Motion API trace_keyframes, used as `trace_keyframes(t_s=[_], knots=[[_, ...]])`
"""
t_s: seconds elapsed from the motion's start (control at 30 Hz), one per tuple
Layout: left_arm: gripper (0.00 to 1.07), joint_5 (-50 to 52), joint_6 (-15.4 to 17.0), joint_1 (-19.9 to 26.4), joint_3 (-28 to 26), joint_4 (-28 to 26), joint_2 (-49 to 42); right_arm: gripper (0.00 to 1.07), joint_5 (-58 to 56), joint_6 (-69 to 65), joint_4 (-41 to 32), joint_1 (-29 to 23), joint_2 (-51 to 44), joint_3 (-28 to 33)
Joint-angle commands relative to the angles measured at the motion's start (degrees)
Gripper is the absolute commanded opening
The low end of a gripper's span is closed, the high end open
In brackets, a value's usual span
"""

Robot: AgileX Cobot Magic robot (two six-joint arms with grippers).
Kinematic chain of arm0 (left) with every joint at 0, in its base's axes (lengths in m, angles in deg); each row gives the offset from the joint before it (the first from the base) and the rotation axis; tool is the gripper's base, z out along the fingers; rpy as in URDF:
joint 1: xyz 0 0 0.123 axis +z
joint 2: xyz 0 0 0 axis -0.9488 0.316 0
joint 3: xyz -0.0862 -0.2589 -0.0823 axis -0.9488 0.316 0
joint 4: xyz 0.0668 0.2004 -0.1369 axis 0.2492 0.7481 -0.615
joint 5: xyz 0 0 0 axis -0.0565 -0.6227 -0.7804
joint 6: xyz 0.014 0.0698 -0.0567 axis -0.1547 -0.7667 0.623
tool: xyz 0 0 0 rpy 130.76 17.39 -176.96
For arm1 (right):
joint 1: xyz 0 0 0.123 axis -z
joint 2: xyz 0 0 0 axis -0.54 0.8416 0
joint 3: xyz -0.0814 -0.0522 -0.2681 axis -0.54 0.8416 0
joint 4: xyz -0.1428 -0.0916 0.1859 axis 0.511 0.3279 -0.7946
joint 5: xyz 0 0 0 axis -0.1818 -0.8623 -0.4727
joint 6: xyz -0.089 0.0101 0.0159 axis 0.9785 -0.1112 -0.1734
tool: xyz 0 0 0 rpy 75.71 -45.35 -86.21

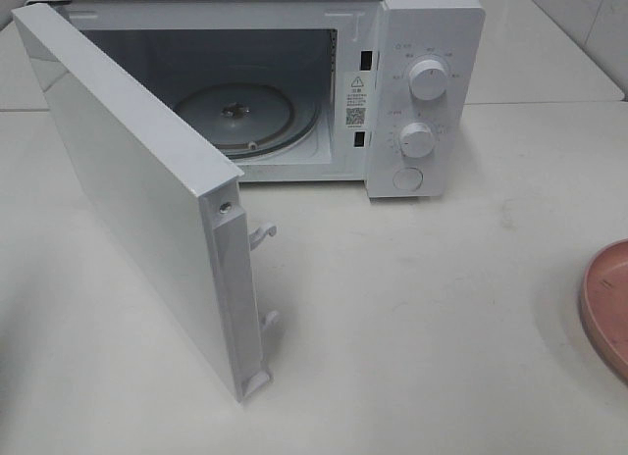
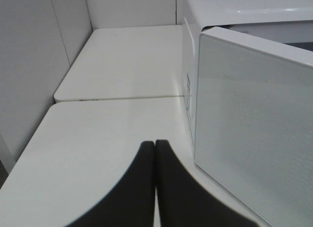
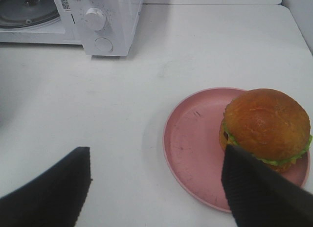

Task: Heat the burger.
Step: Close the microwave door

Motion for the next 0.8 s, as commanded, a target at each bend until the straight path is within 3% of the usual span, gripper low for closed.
trace_keyframes(t_s=[0.03, 0.2, 0.27, 0.3, 0.37, 0.4, 0.43, 0.5, 0.53, 0.57, 0.63, 0.8], knots=[[0.0, 8.4, 0.5, 0.1, 1.9, -0.6, 2.2, 0.74, 0.7, -0.2, 0.1, 0.4, -1.7, 0.2], [0.0, 17.7, 2.6, 0.1, 2.7, 4.6, 9.8, 0.74, 0.7, -0.2, 0.1, 0.4, -1.7, 0.2], [0.0, 23.8, 6.7, 0.1, 2.7, 10.3, 15.1, 0.74, 0.7, -0.2, 0.1, 0.4, -1.7, 0.2], [0.0, 23.8, 6.7, 0.1, 2.7, 10.3, 15.1, 0.74, 0.7, -0.2, 0.1, 0.4, -1.7, 0.2], [0.0, 29.7, 12.0, 0.1, 2.7, 17.3, 20.1, 0.74, 0.7, -0.2, 0.1, 0.4, -1.7, 0.2], [0.0, 29.7, 12.0, 0.1, 2.7, 17.3, 20.1, 0.74, 0.7, -0.2, 0.1, 0.4, -1.7, 0.2], [0.0, 32.6, 16.5, 0.1, 2.7, 21.9, 22.8, 0.74, 0.7, -0.2, 0.1, 0.4, -1.7, 0.2], [0.0, 34.2, 18.0, 0.1, 2.7, 24.6, 24.1, 0.74, 0.7, -0.2, 0.1, 0.4, -1.7, 0.2], [0.0, 37.5, 20.6, 0.1, 2.4, 29.0, 27.2, 0.74, 0.7, -0.2, 0.1, 0.4, -1.7, 0.2], [0.0, 37.5, 20.6, 0.1, 2.4, 29.0, 27.2, 0.74, 0.7, -0.2, 0.1, 0.4, -1.7, 0.2], [0.0, 42.1, 26.0, 0.1, 0.1, 36.7, 33.4, 0.74, 0.7, -0.2, 0.1, 0.4, -1.7, 0.2], [0.0, 43.1, 29.0, 0.1, -2.3, 41.4, 37.5, 0.74, 0.7, -0.2, 0.1, 0.4, -1.7, 0.2]])
